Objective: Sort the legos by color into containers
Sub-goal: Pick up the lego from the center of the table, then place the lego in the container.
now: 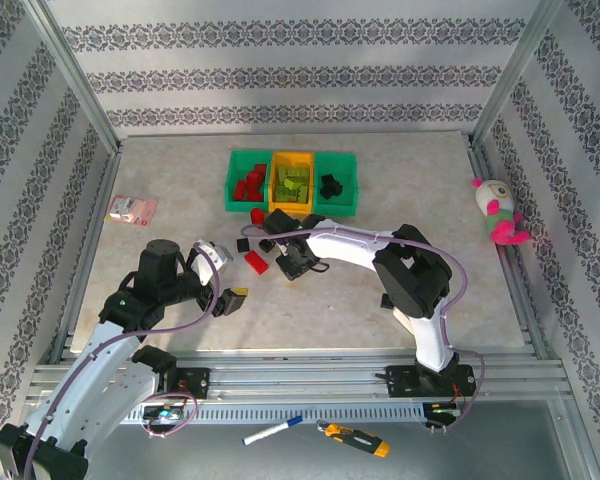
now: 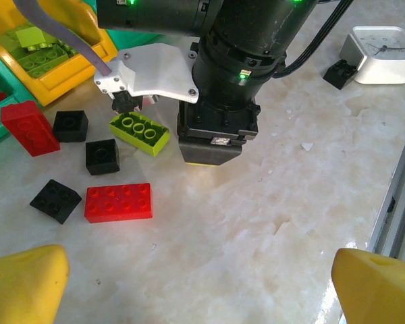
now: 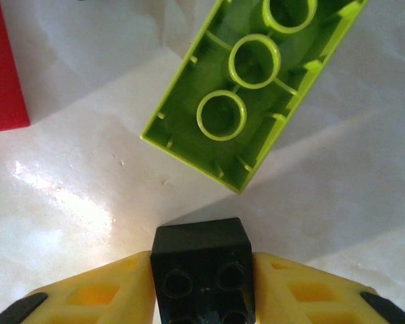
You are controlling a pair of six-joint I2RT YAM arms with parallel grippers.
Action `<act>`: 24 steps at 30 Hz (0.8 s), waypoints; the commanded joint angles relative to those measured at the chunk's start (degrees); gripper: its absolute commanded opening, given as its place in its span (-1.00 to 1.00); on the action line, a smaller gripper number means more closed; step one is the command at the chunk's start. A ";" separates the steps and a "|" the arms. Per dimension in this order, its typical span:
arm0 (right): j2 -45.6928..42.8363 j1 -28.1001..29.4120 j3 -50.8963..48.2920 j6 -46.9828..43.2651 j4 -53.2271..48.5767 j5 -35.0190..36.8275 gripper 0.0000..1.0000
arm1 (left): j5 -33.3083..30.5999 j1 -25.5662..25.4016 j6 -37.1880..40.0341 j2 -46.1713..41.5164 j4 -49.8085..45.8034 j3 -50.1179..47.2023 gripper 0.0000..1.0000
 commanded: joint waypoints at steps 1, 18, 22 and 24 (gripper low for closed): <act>-0.75 0.43 0.58 0.69 -1.35 1.82 -0.34 | 1.22 -0.75 -0.60 -0.60 2.97 -0.84 0.99; -11.10 -5.09 4.65 6.18 5.87 9.00 -0.52 | 1.54 -2.66 -8.73 5.65 18.47 -3.59 0.99; -10.30 -8.83 7.17 6.74 10.67 10.11 -0.53 | 1.84 -3.61 -7.91 7.65 19.21 -3.13 0.99; -8.69 -10.75 9.20 6.66 11.70 10.45 -0.52 | 1.71 -3.76 -7.58 8.10 19.03 -2.83 0.99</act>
